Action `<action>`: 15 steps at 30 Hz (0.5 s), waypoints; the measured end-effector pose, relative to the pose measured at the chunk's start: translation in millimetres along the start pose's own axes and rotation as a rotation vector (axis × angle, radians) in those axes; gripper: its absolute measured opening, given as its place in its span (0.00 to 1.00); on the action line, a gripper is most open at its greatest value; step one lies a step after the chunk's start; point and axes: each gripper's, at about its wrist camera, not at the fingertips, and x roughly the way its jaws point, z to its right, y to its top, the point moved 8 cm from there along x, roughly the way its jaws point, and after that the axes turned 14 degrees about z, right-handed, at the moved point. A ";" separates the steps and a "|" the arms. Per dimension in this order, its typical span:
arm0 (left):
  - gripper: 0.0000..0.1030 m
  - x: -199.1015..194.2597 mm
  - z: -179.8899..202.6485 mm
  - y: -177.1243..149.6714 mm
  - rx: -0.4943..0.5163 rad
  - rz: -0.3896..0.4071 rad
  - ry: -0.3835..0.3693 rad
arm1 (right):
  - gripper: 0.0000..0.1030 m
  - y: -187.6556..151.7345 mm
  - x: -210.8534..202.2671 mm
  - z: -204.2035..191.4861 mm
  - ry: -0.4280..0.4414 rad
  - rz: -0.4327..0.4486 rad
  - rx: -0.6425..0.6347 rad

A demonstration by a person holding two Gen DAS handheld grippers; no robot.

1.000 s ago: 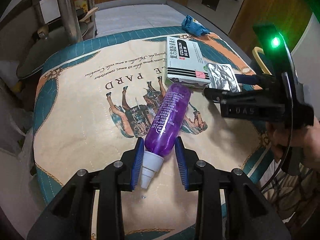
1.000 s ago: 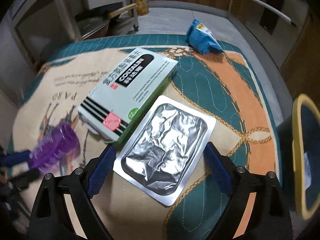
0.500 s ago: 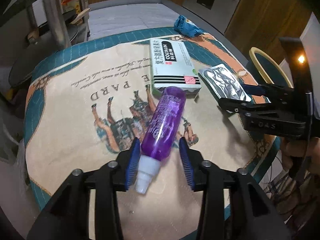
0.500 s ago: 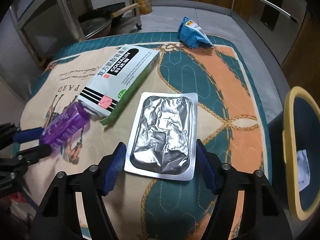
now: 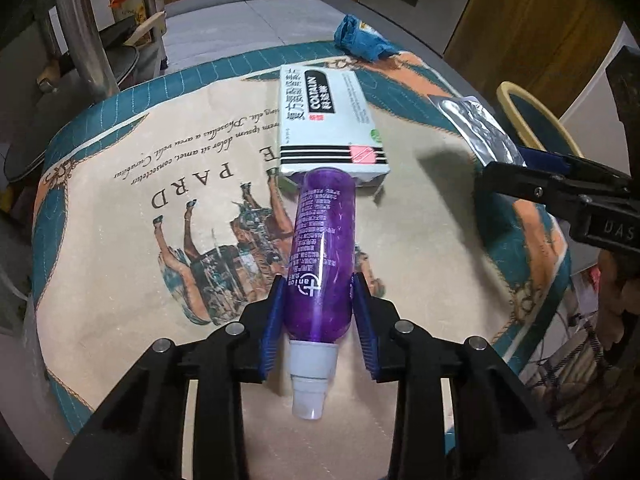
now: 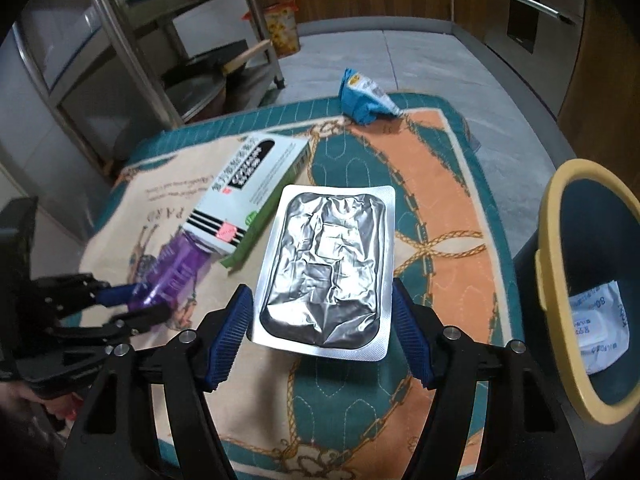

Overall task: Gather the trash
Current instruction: 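Carry the purple bottle and foil pack over the bin with both grippers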

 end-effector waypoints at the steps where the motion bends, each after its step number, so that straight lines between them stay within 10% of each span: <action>1: 0.32 -3.3 2.8 1.0 -0.003 0.008 -0.009 | 0.68 2.5 -3.9 0.7 0.002 0.010 0.005; 15: 0.31 -41.4 52.9 32.7 -0.012 0.119 -0.120 | 0.68 21.0 -58.9 37.4 -0.017 0.121 0.073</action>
